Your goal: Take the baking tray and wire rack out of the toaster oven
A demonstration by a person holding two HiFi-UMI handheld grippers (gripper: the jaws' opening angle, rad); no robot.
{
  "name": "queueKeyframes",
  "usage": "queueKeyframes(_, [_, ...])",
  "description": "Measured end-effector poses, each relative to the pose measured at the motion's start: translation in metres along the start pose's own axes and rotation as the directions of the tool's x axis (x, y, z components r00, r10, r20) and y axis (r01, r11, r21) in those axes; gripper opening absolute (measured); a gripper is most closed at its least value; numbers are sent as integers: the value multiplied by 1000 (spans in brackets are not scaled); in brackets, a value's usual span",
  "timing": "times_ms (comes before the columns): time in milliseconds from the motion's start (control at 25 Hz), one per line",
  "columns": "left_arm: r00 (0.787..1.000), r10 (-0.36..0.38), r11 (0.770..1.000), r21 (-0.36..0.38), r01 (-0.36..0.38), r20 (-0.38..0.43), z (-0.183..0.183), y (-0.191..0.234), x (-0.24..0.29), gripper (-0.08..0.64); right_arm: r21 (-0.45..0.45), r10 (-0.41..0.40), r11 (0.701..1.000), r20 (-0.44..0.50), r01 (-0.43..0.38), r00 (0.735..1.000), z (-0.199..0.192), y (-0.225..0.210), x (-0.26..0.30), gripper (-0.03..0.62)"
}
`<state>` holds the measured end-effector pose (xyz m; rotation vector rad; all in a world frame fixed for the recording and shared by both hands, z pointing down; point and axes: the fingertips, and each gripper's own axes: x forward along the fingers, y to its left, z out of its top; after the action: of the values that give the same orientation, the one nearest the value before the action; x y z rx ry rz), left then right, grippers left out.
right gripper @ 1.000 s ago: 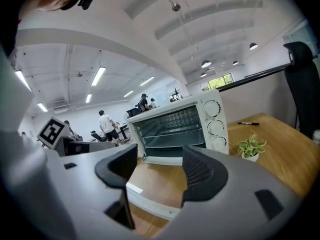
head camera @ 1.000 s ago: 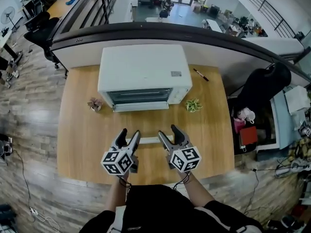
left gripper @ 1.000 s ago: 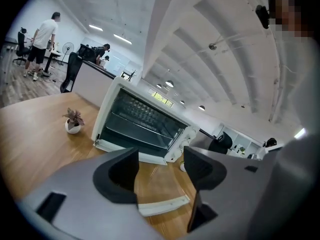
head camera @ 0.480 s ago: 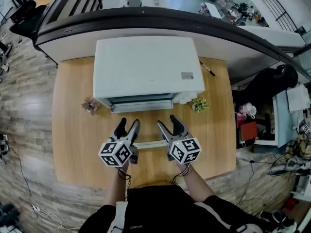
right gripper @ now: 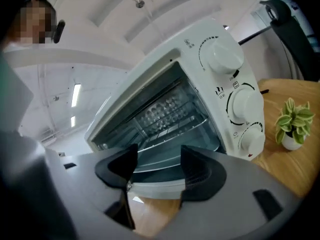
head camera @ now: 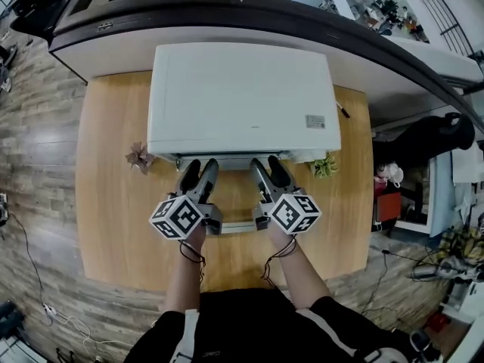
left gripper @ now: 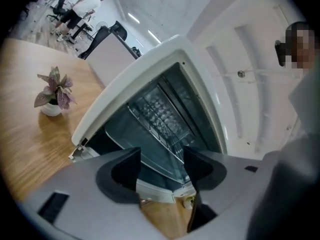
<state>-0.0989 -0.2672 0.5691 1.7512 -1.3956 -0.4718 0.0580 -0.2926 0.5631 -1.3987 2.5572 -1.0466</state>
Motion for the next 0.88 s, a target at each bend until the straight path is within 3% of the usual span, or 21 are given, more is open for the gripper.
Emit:
queueKeyframes(280, [998,-20,993,-113,26,59,16,13,28,264,118,-60,992,57,52,997,19,-27,24,254])
queueKeyframes(440, [998,-8,988,-151,18,65,21,24,38,264,223,-58,974,76,40,995,19,-32,34,253])
queueKeyframes(760, [996,4,982,-189,14,92,42,33,52,263,276,-67,960,96,38,993,28,-35,55,236])
queueKeyframes(880, [993,-25,975,-217,51,118,52,26,58,261,300,-69,953,112,33,991,33,-35,61,229])
